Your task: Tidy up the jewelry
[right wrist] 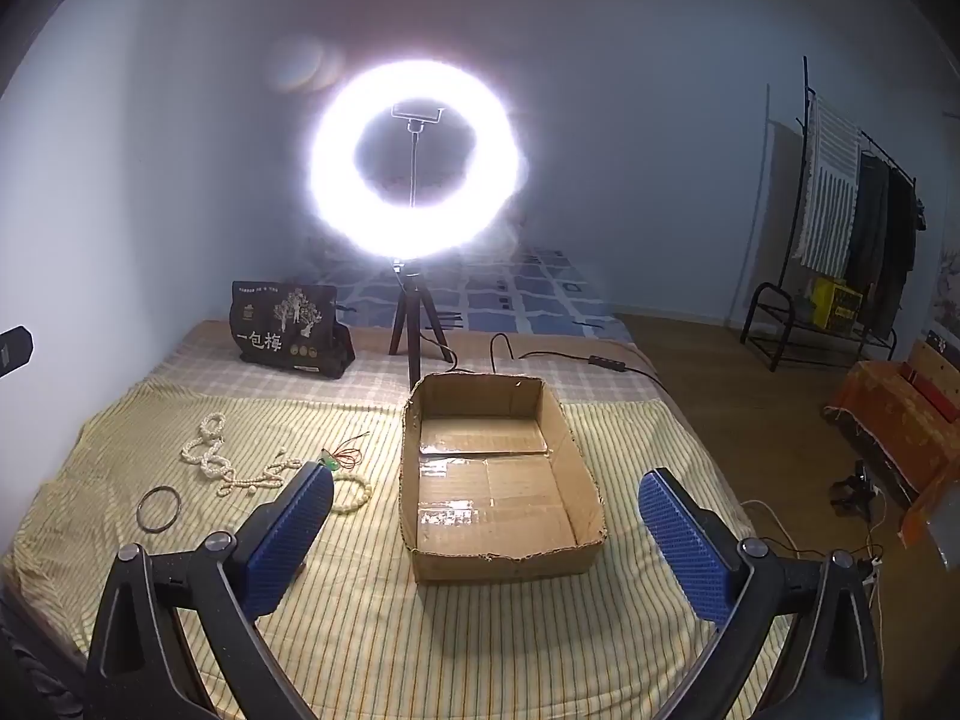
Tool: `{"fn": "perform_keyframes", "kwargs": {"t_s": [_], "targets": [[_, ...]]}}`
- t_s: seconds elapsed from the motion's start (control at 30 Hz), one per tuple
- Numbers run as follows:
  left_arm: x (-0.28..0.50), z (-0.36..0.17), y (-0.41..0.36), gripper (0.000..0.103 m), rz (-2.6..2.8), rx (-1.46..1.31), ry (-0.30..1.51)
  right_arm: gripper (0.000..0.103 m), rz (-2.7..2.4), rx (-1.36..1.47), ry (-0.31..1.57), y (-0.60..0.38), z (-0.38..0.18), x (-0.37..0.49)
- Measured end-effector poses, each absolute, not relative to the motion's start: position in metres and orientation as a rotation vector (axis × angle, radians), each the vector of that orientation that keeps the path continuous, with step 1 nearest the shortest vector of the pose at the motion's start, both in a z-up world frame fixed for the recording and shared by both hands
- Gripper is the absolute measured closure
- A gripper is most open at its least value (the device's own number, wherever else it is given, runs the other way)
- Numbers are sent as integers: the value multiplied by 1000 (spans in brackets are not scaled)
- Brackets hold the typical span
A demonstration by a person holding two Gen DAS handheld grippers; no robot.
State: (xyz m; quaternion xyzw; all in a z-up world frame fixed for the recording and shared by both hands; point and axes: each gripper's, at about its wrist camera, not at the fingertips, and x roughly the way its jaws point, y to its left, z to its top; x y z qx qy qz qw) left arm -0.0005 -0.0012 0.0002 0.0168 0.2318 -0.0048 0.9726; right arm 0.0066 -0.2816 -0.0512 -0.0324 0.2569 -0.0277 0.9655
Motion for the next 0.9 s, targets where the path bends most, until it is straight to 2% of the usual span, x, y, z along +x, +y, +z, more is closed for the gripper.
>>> {"fn": "perform_keyframes", "kwargs": {"t_s": [0.9], "targets": [[-1, 13, -3, 0, -11, 25, 455, 0, -53, -69, 526, -280, -53, 9]]}}
